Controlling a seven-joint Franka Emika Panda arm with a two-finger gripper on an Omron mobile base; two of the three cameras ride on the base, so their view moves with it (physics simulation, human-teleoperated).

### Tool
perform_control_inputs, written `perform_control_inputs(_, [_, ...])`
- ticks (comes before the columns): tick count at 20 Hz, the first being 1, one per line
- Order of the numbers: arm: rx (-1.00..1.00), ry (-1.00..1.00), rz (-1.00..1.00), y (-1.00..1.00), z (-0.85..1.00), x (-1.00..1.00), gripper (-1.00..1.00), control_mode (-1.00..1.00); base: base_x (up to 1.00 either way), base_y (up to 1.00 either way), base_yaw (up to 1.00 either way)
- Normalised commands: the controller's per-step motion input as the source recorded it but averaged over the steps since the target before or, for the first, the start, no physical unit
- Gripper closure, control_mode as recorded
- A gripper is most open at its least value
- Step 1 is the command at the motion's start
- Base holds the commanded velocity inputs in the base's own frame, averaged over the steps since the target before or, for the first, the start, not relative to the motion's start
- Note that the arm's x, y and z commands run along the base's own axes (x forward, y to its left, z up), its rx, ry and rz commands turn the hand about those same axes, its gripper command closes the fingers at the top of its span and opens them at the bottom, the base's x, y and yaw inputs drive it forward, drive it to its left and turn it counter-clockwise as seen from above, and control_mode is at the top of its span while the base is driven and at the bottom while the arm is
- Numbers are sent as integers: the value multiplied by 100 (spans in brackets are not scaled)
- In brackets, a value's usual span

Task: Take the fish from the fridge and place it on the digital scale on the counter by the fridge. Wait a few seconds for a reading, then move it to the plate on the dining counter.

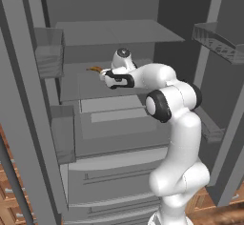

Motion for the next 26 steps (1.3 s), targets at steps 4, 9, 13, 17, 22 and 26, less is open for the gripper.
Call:
perform_control_inputs(4, [0,0,0,0,-17,0,100,-100,0,0,0])
perform_control_inputs(9, [0,0,0,0,-16,0,100,-100,0,0,0])
perform_control_inputs(13, [0,0,0,0,-12,0,100,-100,0,0,0])
perform_control_inputs(17, [0,0,0,0,-6,0,100,-100,0,0,0])
perform_control_inputs(22, [0,1,0,0,0,-12,100,-100,0,0,0])
perform_control_inputs(26, [0,0,0,-2,0,-49,100,-100,0,0,0])
